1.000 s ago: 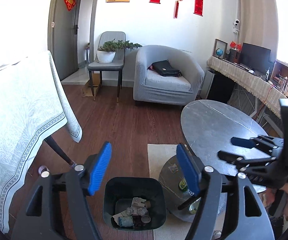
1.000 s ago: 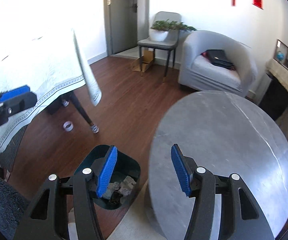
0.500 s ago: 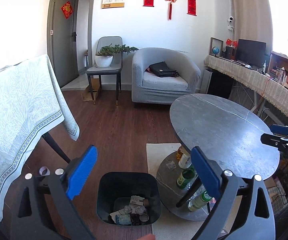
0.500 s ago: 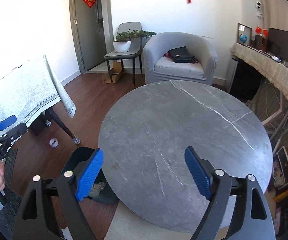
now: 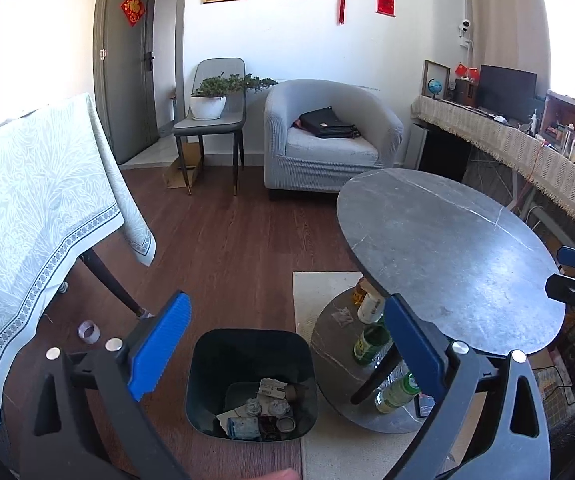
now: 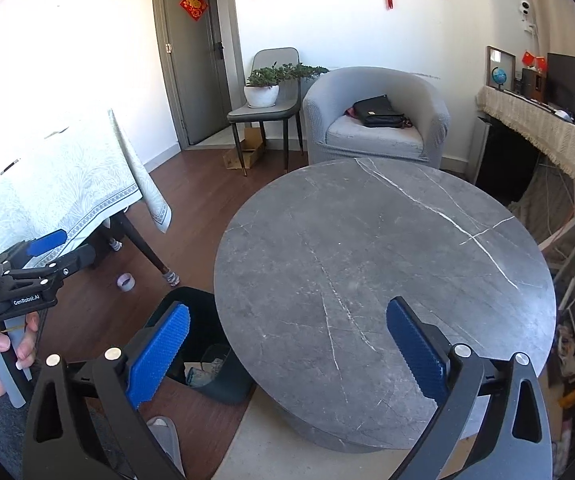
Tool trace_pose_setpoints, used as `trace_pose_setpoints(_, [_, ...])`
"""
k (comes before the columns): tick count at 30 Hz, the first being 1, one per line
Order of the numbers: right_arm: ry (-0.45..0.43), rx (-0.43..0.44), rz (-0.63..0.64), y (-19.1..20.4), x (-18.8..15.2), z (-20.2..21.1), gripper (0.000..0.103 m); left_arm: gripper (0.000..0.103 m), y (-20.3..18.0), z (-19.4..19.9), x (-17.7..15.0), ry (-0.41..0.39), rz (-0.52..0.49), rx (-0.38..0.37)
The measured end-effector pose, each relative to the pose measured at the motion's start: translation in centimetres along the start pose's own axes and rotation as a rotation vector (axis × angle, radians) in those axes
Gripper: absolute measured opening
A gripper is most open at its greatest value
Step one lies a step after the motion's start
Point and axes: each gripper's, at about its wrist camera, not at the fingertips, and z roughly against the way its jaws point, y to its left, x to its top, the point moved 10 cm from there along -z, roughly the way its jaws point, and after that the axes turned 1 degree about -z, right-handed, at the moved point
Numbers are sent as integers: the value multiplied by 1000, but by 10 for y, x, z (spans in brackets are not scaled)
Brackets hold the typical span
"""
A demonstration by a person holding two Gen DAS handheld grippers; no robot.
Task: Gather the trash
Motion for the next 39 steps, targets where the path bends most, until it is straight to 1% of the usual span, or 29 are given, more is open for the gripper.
trace_pose_setpoints(3, [5,-10,14,1,0,-2,100,99,0,-2,-4,12,15,-12])
trace_pose_setpoints(9, [11,-16,16,0,-1,-6,100,99,1,-3,-7,24,14,-10])
trace_pose_setpoints(14, [19,-15,17,1,-1,-9,100,99,-5,-5,-11,37,-10,-11])
trace_pose_setpoints(19, [19,-12,22,2,-1,-9,100,99,-9,-3,-9,23,-33,-3])
trace_pose_setpoints(39, [19,-11,15,1,-1,-10,100,99,-4,-4,-9,33,7,-9])
